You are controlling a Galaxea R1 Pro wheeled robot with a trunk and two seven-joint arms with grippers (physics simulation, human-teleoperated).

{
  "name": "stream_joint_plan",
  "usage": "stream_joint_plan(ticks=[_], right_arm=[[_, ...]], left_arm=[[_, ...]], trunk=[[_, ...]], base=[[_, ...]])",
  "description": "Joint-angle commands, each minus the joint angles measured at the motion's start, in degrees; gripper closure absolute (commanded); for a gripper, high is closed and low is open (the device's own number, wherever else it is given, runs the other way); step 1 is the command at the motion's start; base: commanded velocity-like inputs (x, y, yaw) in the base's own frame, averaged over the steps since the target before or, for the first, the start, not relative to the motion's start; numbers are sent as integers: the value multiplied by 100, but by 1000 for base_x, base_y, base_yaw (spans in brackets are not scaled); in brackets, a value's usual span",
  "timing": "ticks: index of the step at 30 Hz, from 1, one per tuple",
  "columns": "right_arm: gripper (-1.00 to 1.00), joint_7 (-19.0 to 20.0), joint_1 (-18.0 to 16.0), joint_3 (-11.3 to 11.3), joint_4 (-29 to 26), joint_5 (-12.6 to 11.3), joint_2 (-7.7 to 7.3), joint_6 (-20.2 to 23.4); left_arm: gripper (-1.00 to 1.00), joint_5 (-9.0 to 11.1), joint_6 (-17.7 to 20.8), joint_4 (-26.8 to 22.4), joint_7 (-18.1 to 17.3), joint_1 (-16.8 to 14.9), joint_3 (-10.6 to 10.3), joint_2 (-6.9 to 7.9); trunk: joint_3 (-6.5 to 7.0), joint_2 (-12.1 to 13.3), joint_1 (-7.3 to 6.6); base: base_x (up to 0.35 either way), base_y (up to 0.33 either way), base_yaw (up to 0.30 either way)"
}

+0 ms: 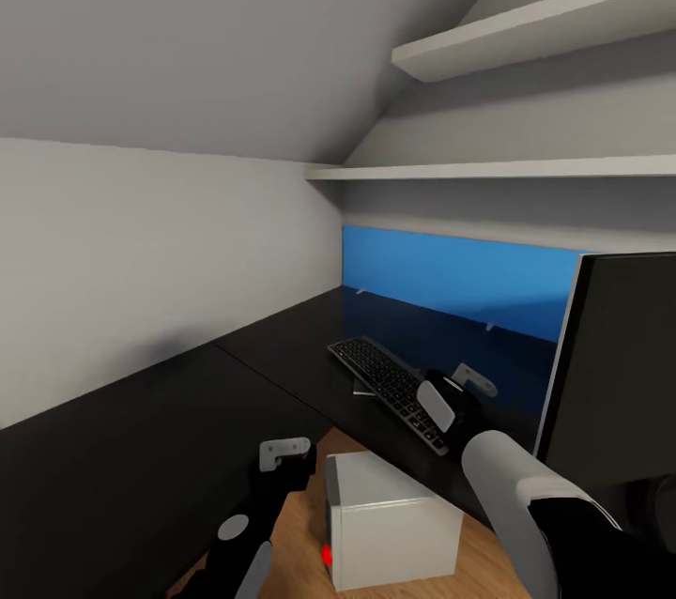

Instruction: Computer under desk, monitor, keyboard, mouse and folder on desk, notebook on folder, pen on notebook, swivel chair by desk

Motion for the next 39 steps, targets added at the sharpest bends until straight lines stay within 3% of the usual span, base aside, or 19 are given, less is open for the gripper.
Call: stream_joint_plan(ticks=[1, 35, 39], right_arm=[[-100, -22, -3, 13, -5, -32, 2, -6], [-100, -22, -3, 18, 10, -32, 8, -6], [-100, -24, -3, 18, 10, -32, 11, -6]], left_arm=[[-100, 116, 41, 36, 64, -2, -8, 3], [-100, 116, 41, 31, 64, -2, -8, 3], [-100, 116, 41, 18, 64, -2, -8, -2]], trunk=[[-8, -3, -1], [-8, -3, -1], [-80, -164, 87]], base=[[-11, 12, 0], [-19, 16, 0], [0, 0, 0]])
